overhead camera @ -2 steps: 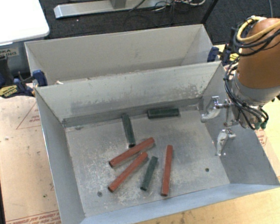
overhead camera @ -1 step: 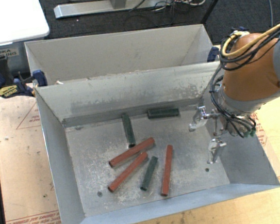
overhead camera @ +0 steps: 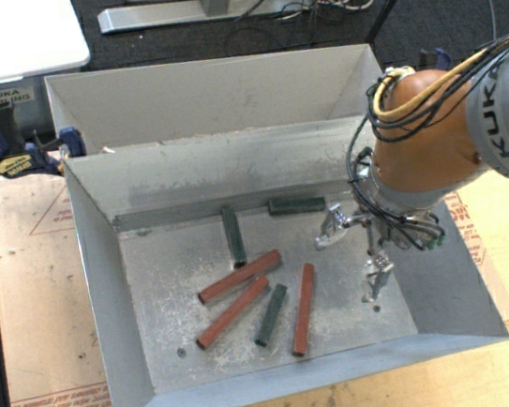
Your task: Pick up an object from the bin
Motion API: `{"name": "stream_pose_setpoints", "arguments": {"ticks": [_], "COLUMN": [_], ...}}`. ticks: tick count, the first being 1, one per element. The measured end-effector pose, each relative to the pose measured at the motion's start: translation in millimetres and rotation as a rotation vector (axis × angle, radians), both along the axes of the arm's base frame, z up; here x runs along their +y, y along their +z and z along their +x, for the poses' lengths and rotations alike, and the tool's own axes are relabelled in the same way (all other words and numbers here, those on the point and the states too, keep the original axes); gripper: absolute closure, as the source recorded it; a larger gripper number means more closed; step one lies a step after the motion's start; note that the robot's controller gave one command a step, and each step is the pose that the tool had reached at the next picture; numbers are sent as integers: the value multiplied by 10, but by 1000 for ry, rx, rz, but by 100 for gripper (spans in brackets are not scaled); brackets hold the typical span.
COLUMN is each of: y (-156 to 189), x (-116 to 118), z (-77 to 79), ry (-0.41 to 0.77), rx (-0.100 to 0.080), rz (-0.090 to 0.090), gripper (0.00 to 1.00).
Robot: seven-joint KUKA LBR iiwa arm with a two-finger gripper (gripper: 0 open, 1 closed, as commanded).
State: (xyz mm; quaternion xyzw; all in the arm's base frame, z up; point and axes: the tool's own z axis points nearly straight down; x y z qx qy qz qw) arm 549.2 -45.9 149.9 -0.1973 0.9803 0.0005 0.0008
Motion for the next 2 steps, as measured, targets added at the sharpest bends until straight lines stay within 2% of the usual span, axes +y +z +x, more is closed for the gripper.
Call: {"name": "stream_pose_setpoints", "arguments": {"ticks": [1,2], "y": [-39,-516], "x": [284,343], "z": [-7,6], "ry": [55,313], "rx": [0,-1], "rz": [0,0], "gripper": [0,0]}}
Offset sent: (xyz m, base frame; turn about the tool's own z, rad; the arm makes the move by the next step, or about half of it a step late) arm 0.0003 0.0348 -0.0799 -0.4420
